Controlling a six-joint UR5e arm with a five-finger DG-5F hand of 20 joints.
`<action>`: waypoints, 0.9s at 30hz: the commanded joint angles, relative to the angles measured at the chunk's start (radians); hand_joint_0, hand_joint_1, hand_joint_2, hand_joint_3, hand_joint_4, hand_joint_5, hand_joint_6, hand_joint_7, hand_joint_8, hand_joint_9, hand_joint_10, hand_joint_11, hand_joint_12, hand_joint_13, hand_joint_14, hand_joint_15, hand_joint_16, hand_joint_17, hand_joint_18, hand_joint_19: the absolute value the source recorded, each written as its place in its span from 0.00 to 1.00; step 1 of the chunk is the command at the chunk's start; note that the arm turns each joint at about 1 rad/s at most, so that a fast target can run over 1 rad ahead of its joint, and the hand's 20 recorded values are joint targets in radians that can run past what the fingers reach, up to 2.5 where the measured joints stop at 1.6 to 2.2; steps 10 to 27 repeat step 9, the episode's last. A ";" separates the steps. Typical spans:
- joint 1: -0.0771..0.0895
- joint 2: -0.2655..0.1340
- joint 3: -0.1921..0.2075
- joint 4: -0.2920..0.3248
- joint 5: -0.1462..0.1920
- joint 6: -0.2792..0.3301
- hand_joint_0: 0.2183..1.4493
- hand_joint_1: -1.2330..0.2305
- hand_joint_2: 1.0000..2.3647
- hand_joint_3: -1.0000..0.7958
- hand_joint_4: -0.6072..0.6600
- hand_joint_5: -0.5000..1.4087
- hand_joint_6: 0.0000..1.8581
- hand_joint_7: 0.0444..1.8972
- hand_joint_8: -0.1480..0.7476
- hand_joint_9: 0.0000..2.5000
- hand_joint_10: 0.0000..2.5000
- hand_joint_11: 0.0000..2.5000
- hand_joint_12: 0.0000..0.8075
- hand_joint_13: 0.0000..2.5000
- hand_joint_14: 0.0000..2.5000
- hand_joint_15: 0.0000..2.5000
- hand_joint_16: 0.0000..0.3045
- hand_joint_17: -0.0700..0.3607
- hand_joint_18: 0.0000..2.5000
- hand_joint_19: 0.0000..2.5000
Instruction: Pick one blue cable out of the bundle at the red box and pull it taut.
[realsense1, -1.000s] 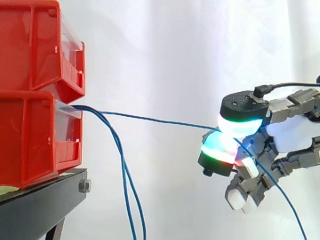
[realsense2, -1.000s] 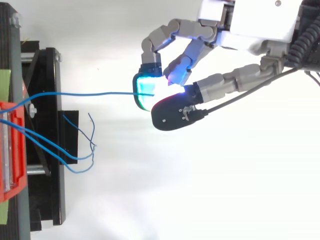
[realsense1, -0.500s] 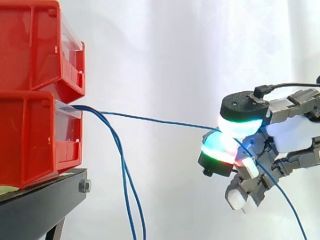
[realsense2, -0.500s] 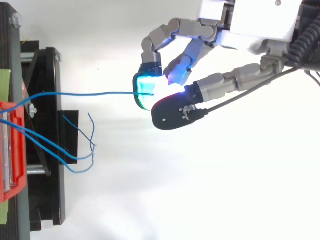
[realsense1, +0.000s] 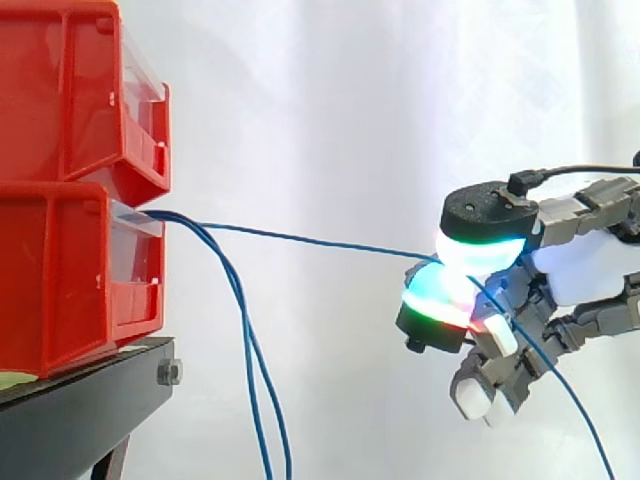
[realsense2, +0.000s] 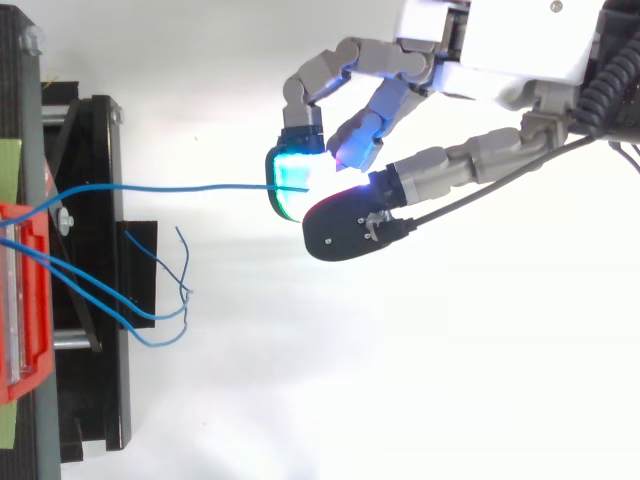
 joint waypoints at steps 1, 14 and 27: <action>0.001 0.001 0.001 0.000 0.000 0.000 0.31 0.33 0.01 0.49 0.55 0.21 0.48 0.59 0.41 0.42 0.00 0.24 0.49 0.32 0.01 0.18 0.16 0.41 0.25 0.15; 0.001 0.001 -0.001 0.000 0.000 0.000 0.31 0.33 0.01 0.49 0.54 0.21 0.48 0.58 0.41 0.42 0.00 0.24 0.49 0.32 0.01 0.18 0.16 0.41 0.25 0.15; 0.001 0.001 -0.001 0.000 0.000 0.000 0.31 0.33 0.01 0.49 0.54 0.21 0.48 0.58 0.41 0.42 0.00 0.24 0.49 0.32 0.01 0.18 0.16 0.41 0.25 0.15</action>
